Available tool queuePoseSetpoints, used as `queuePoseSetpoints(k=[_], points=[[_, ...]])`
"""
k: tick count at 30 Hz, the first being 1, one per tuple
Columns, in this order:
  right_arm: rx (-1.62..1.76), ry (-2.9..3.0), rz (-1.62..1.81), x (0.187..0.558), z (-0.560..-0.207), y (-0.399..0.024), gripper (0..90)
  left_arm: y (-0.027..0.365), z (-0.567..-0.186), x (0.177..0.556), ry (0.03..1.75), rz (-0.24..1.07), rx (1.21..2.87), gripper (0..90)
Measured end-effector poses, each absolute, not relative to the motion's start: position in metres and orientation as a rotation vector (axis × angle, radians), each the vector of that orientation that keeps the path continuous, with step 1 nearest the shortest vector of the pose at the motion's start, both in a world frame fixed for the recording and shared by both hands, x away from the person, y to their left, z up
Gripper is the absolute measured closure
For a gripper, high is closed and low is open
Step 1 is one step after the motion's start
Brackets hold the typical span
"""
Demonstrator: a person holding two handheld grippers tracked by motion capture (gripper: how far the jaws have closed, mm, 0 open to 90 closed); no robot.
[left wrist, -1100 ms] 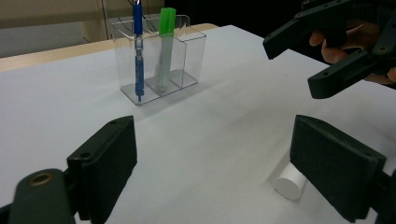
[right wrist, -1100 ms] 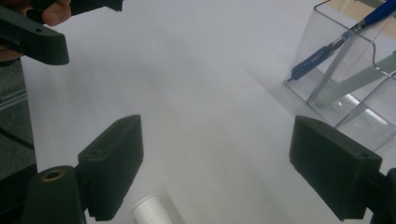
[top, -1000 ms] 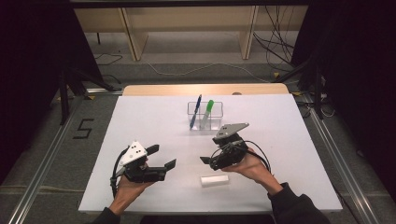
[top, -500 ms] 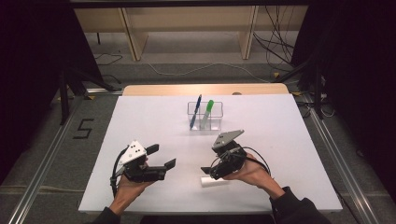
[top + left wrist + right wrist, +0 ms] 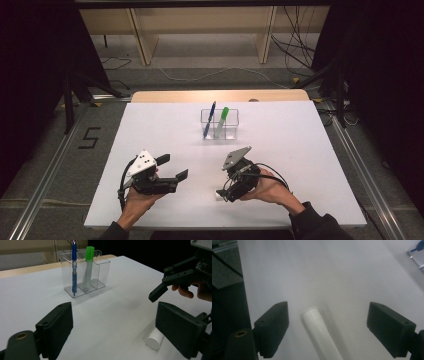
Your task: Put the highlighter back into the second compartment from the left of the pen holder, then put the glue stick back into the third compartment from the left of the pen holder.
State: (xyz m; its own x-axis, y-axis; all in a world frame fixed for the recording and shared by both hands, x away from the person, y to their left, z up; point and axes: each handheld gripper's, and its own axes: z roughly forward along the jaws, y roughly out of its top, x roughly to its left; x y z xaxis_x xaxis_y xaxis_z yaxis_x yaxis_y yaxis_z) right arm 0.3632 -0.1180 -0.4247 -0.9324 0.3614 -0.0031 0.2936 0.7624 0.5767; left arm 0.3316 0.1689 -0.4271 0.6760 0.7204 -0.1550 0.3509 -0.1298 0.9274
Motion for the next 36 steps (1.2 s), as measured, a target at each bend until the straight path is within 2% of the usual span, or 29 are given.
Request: queuePoseSetpoints(k=[24, 36], points=[[0.390, 2.956, 0.591, 0.364, -0.453, -0.103, 27.9, 0.167, -0.427, 0.330, 0.858, 0.398, 1.746, 14.1], [0.359, 2.988, 0.566, 0.366, -0.458, -0.101, 39.0, 0.167, -0.428, 0.331, 0.857, 0.403, 1.756, 14.1]])
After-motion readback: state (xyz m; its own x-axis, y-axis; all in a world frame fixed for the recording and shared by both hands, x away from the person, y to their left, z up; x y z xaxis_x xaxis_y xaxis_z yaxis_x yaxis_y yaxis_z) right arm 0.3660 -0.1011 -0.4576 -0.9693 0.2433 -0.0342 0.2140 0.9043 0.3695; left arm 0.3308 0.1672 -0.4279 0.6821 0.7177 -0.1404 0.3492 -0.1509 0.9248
